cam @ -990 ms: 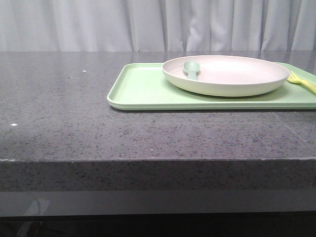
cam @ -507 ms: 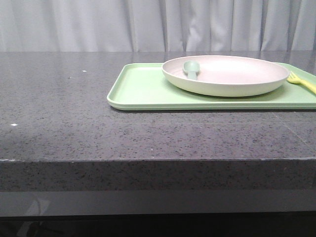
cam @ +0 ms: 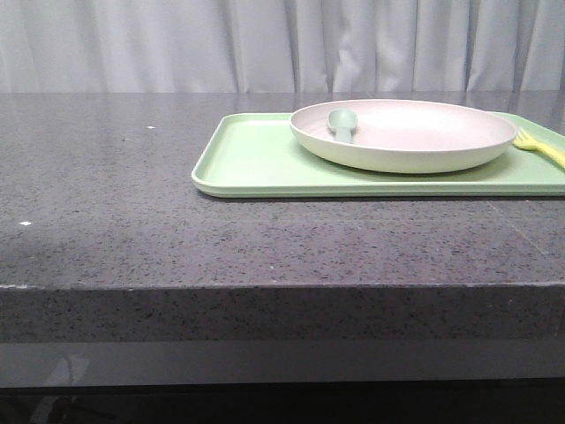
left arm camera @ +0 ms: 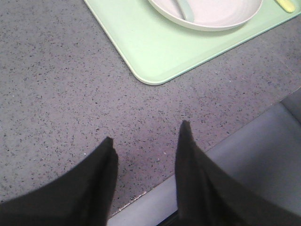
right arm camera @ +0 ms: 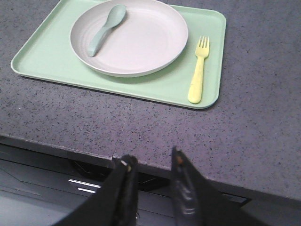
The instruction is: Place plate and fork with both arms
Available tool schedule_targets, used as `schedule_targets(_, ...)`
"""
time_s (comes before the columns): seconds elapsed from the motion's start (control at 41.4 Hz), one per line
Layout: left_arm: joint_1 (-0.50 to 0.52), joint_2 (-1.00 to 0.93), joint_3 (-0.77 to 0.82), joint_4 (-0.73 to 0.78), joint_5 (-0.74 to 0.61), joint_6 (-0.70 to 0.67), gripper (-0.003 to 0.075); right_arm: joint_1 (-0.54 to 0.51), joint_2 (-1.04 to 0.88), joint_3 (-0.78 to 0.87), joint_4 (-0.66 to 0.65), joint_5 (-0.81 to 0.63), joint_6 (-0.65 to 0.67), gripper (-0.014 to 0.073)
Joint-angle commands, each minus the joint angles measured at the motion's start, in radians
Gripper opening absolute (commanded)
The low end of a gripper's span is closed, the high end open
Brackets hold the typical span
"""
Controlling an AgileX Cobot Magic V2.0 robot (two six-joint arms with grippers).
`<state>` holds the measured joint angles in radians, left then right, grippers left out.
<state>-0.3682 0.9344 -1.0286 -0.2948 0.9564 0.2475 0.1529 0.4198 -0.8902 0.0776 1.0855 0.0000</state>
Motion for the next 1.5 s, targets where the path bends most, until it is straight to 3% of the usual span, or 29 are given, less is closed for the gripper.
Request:
schedule_targets(0.0, 0.001, -0.004, -0.025, -0.011, -0.067, 0.000, 0.0113, 0.000, 0.010, -0.019, -0.007, -0.075, -0.007, 0.0017)
schedule_targets(0.072, 0.001, -0.004, -0.025, -0.009, -0.087, 0.000, 0.0008, 0.000, 0.010, -0.019, -0.007, -0.075, -0.007, -0.0074)
schedule_targets(0.097, 0.001, -0.004, -0.025, -0.009, -0.099, 0.000, -0.0020, 0.000, 0.010, -0.019, -0.007, -0.075, -0.007, -0.0068)
schedule_targets(0.241, 0.001, -0.004, -0.025, -0.009, -0.156, -0.009, -0.0020, 0.000, 0.010, -0.019, -0.007, -0.070, -0.007, -0.0068)
schedule_targets(0.7, -0.005, -0.004, -0.023, -0.009, -0.164, -0.009, -0.0020, 0.000, 0.010, -0.019, -0.007, -0.070, -0.007, -0.0068)
schedule_targets(0.869, 0.022, -0.109, 0.027, 0.054, -0.215, 0.002, -0.0020, 0.000, 0.010, -0.019, -0.007, -0.070, -0.007, -0.0068)
schedule_targets(1.183, 0.262, -0.565, 0.552, 0.088, -0.666, 0.002, -0.0020, 0.000, 0.011, -0.019, -0.007, -0.070, -0.007, -0.0068)
schedule_targets(1.328, 0.312, -0.735, 0.766, 0.088, -0.839, 0.002, -0.0020, 0.000, 0.011, -0.019, -0.007, -0.070, -0.007, -0.0068)
schedule_targets(1.473, 0.322, -0.854, 0.903, 0.051, -0.920, -0.046, -0.0020, 0.000, 0.011, -0.019, -0.007, -0.070, -0.007, -0.0068)
